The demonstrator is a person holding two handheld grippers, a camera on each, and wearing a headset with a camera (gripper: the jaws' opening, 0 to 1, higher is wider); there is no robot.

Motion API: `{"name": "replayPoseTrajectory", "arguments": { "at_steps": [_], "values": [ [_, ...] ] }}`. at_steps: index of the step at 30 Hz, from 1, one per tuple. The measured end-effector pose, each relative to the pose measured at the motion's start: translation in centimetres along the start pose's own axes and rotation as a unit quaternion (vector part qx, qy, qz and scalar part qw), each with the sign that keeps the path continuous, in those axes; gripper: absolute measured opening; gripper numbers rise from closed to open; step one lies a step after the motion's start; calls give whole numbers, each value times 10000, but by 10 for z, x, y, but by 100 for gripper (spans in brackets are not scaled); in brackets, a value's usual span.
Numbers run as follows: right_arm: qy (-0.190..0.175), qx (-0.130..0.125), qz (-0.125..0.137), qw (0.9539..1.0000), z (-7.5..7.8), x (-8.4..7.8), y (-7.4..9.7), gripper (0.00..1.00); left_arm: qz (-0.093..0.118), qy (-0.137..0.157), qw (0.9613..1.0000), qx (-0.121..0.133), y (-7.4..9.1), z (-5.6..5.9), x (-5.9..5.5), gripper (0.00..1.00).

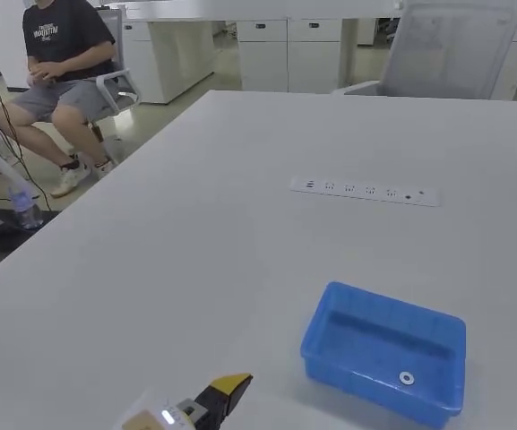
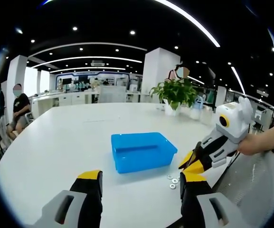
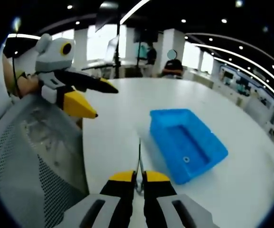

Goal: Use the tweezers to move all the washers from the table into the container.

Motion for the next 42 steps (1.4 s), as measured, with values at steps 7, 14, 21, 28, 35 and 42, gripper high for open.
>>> {"name": "replayPoseTrajectory", "arguments": {
  "at_steps": [7, 14, 21, 28, 35, 42],
  "values": [
    [-172, -1, 93, 9998, 3, -1, 1, 3, -14, 1, 10000, -1, 0, -1, -1, 66],
    [-463, -9, 236, 9986, 6, -3, 3, 3, -20, -3, 10000, -3, 0, -2, -2, 66],
    [-665, -22, 298, 9973, 6, -3, 4, 3, -22, 5, 10000, 2, 0, -1, -1, 66],
    [-882, -56, 439, 9951, 10, -2, 9, 3, -33, 16, 10000, -7, -1, -3, -3, 66],
    [-696, -165, 479, 9963, 8, 11, 19, 3, -45, 18, 10000, -33, -1, -1, -3, 66],
    [-573, -238, 547, 9966, 6, 23, 27, 3, -56, 17, 10000, -57, -1, 0, -3, 66]
  ]
}}
Point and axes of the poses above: the centre of the closed fingertips' face, and the gripper's own axes: y roughly backward along the fingers, z roughly to its right, x roughly out of its top, the point moved 7 cm from there along y, roughly backward along the fingers, and after that the axes turned 11 degrees about x, right-handed, at the moved point
